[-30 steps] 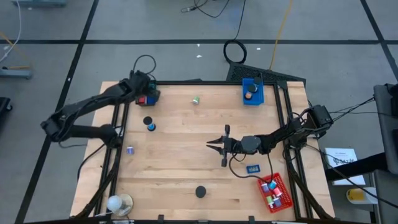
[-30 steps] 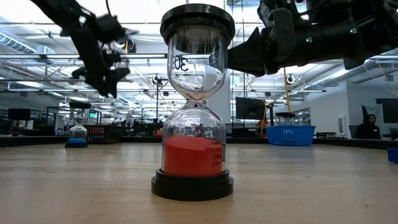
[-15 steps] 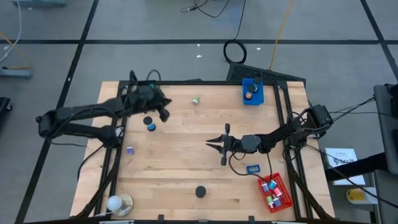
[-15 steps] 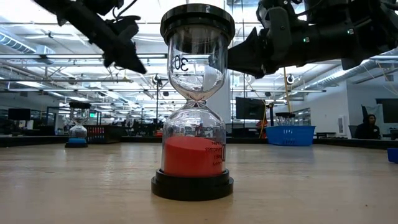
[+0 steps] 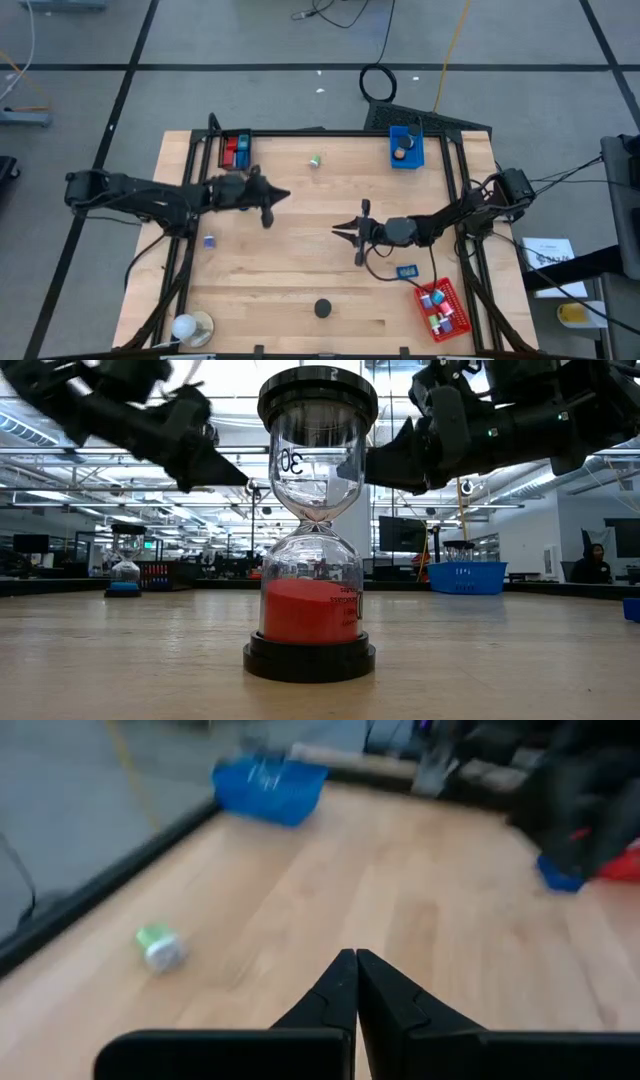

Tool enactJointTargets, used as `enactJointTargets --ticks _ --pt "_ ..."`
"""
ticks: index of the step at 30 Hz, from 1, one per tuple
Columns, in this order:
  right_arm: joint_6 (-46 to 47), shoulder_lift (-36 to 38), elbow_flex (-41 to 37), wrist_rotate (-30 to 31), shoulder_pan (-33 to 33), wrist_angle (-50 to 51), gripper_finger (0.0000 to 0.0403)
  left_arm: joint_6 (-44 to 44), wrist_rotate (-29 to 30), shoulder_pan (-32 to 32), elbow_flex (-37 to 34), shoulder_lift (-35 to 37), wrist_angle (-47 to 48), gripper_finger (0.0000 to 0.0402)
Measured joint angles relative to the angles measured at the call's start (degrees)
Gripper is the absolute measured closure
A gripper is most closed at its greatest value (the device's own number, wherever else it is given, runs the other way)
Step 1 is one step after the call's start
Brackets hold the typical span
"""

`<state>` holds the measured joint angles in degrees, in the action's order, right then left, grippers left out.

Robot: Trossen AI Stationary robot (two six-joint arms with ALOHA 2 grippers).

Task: Pick & Place Office items
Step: Put the red sand timer into the blue basket

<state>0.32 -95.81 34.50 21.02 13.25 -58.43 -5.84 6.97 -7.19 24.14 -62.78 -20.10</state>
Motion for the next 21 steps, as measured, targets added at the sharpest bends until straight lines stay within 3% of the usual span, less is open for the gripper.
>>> enactJointTargets --ticks 4,8,15,21 --pt "1.4 0.0 0.0 2.0 -1.3 1.8 0.0360 2.3 2.2 5.6 -10.1 0.1 -18.5 0.0398" --pt "2.5 0.6 0.0 8.2 -1.9 6.3 0.0361 2.4 3.3 8.4 -17.0 0.1 -29.5 0.0388" --pt "8.1 5.7 5.3 11.9 -1.9 27.5 0.0399 2.7 5.1 10.1 -18.8 0.1 -30.4 0.0381" --pt "16.5 8.5 17.8 11.5 1.8 58.2 0.0402 3.2 5.1 11.0 -18.6 0.1 -29.7 0.0381"
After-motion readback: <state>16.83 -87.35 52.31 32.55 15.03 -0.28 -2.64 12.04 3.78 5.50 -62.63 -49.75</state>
